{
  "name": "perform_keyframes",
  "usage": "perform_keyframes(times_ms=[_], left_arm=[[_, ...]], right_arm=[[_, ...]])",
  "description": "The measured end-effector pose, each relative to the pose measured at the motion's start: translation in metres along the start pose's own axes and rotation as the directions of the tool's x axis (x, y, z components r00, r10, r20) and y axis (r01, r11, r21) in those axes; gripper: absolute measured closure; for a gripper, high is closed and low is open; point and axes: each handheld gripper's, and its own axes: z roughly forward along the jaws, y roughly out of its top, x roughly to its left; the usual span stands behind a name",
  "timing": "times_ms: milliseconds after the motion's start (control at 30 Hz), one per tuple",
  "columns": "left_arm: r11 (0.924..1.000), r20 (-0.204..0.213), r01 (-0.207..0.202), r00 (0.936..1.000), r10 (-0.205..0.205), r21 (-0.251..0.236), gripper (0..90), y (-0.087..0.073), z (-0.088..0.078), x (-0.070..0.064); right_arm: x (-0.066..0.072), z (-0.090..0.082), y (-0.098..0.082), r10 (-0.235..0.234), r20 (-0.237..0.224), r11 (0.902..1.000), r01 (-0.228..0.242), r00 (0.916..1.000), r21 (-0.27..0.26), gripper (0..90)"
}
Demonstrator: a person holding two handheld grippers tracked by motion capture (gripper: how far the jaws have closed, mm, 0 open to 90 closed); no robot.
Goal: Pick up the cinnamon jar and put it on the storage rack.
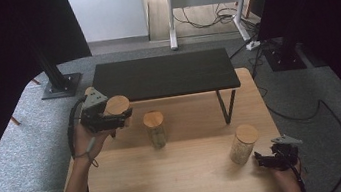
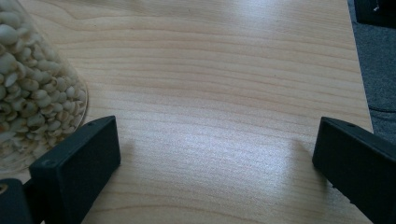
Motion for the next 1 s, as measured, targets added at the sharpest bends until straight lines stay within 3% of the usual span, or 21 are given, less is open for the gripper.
perform_keyframes(times_ms=[1000], left_arm=[[0.9999,-0.019,-0.011,0.9998,0.011,-0.012,23.2,0.033,0.010,0.011]], right_arm=[[0.000,0.000,0.000,-0.001,-0.001,1.0000,0.001,1.0000,0.000,0.5]])
